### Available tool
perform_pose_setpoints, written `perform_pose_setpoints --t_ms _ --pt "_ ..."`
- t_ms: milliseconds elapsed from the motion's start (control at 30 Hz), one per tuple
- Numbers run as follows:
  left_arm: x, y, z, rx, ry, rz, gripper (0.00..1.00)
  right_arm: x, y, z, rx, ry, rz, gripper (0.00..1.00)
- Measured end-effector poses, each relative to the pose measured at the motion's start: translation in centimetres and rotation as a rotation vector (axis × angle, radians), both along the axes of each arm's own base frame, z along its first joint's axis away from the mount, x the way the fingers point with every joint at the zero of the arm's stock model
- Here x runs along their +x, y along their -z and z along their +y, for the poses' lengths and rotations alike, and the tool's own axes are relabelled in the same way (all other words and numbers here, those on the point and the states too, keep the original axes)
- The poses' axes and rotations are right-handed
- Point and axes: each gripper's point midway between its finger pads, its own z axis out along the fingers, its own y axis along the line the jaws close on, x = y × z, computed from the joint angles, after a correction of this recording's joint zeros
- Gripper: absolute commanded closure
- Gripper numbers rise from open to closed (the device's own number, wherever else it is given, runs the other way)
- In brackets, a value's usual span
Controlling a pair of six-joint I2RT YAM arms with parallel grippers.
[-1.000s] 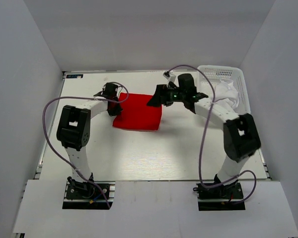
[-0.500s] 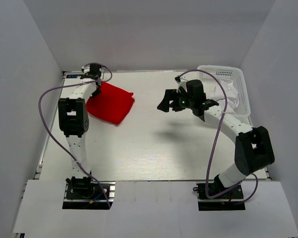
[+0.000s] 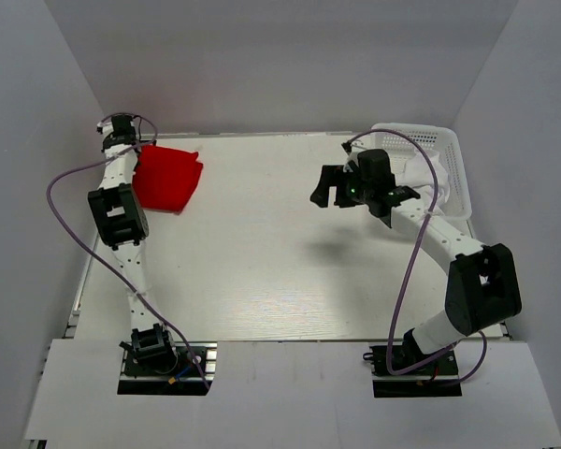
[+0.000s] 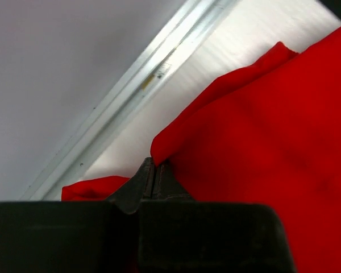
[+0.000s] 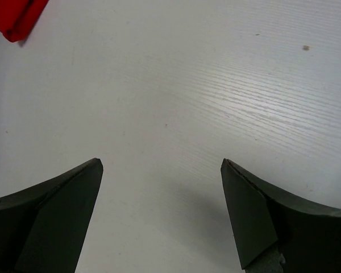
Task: Fold and stack the t-shirts
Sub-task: Put the neatly folded tshirt into the corner of the board with the left arm
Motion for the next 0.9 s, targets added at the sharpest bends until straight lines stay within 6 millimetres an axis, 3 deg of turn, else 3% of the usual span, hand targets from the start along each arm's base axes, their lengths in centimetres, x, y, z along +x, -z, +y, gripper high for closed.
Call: perform_pose_setpoints --t_ms 267,400,467,500,533,567,600,633,700,900 --pt "-1.7 1.9 4.0 -0.076 -0.113 -0.039 1.00 1.1 -1.1 -0.6 -0.013 0.031 -0.038 0.10" --pt "-1.9 2.5 4.2 -0.101 -0.133 -0.061 0.99 1.2 -0.7 -0.4 -0.024 0.006 -0.042 0.10" --pt "-1.7 2.2 4.1 -0.112 -0.134 -0.076 0.73 1.3 -0.3 -0.4 -0.033 -0.004 -0.037 0.10" --pt "-1.6 2.1 3.9 -0.121 -0.134 -0.083 0.41 1.3 -0.1 -0.3 -0.034 -0.012 -0.035 0.10" --pt "-1.5 2.0 3.7 -0.131 -0.128 -0.088 0.33 1.2 0.0 -0.2 -0.034 -0.019 -0.033 0.10" --pt "-1.5 2.0 3.5 -0.144 -0.127 -0.096 0.07 1.1 0.0 -0.1 -0.033 -0.030 -0.034 0.10" --pt "-1.5 1.7 3.2 -0.157 -0.121 -0.100 0.07 1.1 0.0 -0.1 -0.033 -0.034 -0.035 0.10" --pt "-1.5 1.5 2.8 -0.178 -0.117 -0.112 0.00 1.1 -0.1 0.0 -0.034 -0.045 -0.039 0.10" --pt "-1.8 0.5 2.0 -0.207 -0.102 -0.127 0.00 0.9 -0.1 0.2 -0.034 -0.064 -0.045 0.10" --pt "-3.2 -5.0 -1.8 -0.247 -0.057 -0.229 0.00 0.5 -0.9 1.3 0.005 -0.135 -0.065 0.10"
